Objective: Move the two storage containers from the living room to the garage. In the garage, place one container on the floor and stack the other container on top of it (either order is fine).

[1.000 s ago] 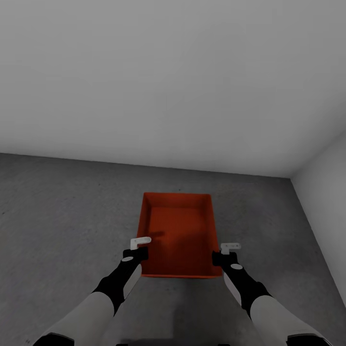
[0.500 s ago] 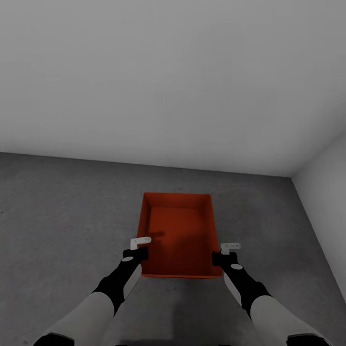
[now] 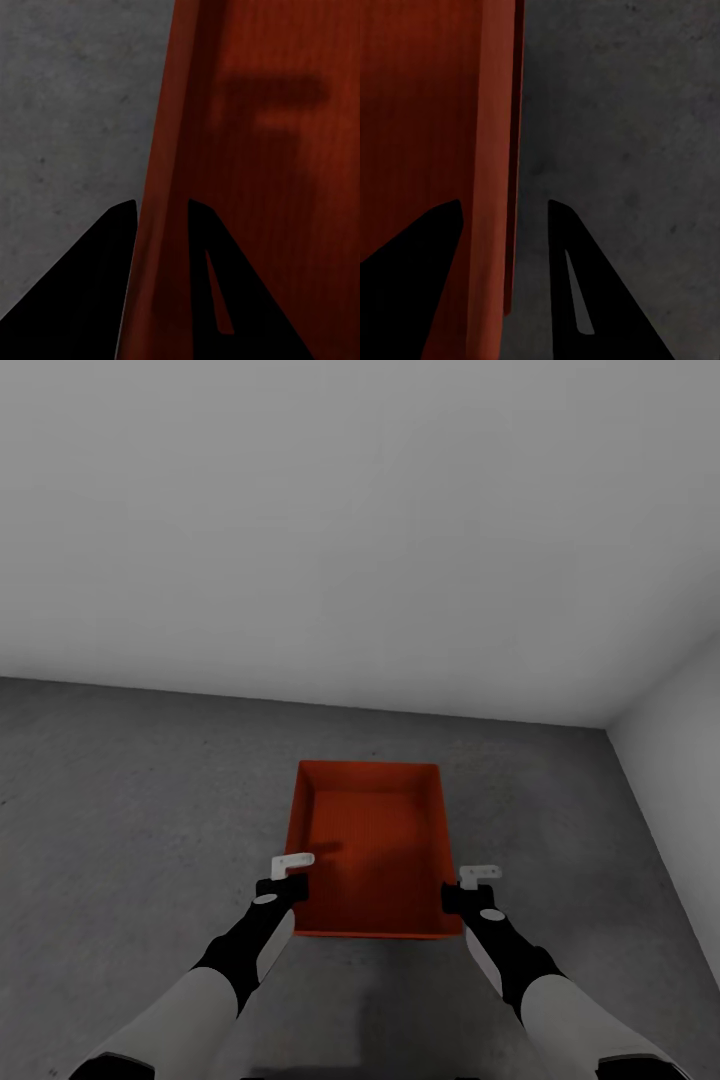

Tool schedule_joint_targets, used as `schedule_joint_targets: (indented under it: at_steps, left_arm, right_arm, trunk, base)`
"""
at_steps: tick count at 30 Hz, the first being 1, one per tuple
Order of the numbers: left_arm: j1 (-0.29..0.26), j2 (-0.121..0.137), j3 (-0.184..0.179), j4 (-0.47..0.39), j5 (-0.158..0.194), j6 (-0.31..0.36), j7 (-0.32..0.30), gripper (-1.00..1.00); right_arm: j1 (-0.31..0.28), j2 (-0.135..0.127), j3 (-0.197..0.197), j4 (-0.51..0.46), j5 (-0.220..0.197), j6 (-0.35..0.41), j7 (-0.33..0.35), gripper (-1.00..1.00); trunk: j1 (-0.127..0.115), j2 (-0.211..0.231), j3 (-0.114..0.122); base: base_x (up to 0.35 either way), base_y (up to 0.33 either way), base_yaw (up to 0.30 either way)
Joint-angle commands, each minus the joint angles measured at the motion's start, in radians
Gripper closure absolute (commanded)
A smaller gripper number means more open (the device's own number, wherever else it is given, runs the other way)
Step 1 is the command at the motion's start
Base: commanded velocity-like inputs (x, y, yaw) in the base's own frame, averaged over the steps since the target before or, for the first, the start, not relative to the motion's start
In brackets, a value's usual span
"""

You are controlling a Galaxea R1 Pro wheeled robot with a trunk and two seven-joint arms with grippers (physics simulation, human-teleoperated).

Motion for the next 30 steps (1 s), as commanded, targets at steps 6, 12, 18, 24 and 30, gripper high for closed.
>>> schedule_joint_targets:
  at_steps: [6, 12, 18, 24, 30]
  left_arm:
    - [0.000, 0.034, 0.005, -0.002, 0.000, 0.007, 0.018, 1.00]
    - [0.000, 0.034, 0.005, -0.003, 0.000, 0.008, 0.018, 1.00]
    - [0.000, 0.034, 0.005, -0.003, 0.000, 0.008, 0.019, 1.00]
    - [0.000, 0.034, 0.005, -0.004, 0.000, 0.008, 0.019, 1.00]
    - [0.000, 0.034, 0.005, -0.004, 0.000, 0.008, 0.019, 1.00]
  right_arm:
    - [-0.001, -0.004, -0.045, -0.003, 0.010, 0.002, -0.014, 1.00]
    - [-0.001, -0.004, -0.045, -0.003, 0.010, 0.002, -0.014, 1.00]
    - [-0.001, -0.004, -0.045, -0.003, 0.010, 0.002, -0.014, 1.00]
    - [-0.001, -0.004, -0.045, -0.003, 0.010, 0.002, -0.014, 1.00]
    - [-0.001, -0.004, -0.045, -0.003, 0.010, 0.002, -0.014, 1.00]
  trunk:
    - [0.008, -0.014, -0.007]
    - [0.027, -0.049, -0.022]
    - [0.031, -0.056, -0.026]
    - [0.054, -0.098, -0.044]
    - [0.054, -0.098, -0.044]
  base:
    - [0.000, 0.000, 0.000]
    - [0.000, 0.000, 0.000]
    - [0.000, 0.000, 0.000]
    - [0.000, 0.000, 0.000]
    - [0.000, 0.000, 0.000]
